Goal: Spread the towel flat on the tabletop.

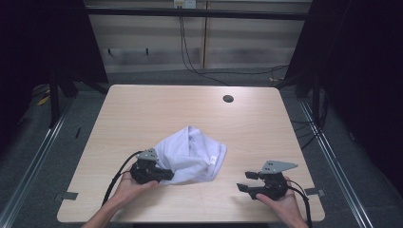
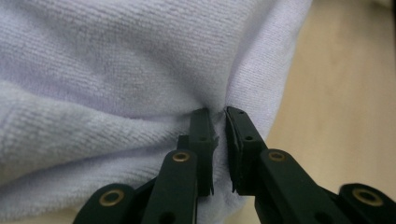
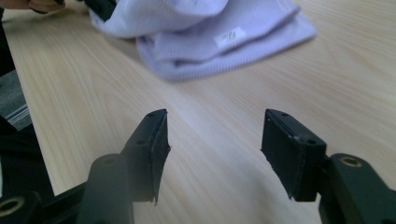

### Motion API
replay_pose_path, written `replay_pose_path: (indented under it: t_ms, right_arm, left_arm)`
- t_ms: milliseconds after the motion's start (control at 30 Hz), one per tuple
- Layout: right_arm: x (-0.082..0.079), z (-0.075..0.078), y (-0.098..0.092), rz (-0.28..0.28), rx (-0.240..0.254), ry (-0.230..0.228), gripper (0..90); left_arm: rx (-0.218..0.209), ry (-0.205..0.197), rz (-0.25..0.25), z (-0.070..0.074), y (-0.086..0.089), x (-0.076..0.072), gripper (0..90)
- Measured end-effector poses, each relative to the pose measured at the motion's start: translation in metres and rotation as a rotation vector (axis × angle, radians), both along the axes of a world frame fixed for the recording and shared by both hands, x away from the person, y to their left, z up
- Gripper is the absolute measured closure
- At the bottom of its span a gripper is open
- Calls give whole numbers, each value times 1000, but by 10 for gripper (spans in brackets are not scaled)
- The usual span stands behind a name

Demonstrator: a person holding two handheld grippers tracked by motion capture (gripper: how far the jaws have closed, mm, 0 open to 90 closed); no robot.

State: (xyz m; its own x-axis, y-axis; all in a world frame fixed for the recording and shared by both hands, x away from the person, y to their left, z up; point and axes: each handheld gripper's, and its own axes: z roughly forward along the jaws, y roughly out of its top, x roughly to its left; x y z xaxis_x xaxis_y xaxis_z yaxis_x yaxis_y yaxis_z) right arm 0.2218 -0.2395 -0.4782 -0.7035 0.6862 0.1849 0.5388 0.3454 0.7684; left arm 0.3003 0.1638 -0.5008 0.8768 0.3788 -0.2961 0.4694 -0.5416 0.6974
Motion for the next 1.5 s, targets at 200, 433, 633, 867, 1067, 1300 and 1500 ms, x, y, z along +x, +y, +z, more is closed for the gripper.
replay_pose_path:
  t_ms: [200,433,633,867,1067,1300,1500]
  right_arm:
    - [21,4,20,47,46,5,485]
    - [58,15,46,81,68,-23,543]
    - [80,7,75,113,34,-30,505]
    - [104,18,94,121,42,-93,485]
    - [123,3,102,138,75,-49,439]
    - [122,-20,116,195,51,17,453]
    - [113,-22,116,219,50,61,634]
  left_arm:
    - [1,55,-25,4,-1,-27,792]
    - [-158,17,-27,36,16,-33,624]
    - [-234,-63,82,59,17,9,595]
    - [-165,-82,189,37,11,51,588]
    - [-103,35,150,9,2,57,531]
    - [-105,114,59,1,-7,52,538]
    - [-141,144,-10,-1,-13,48,665]
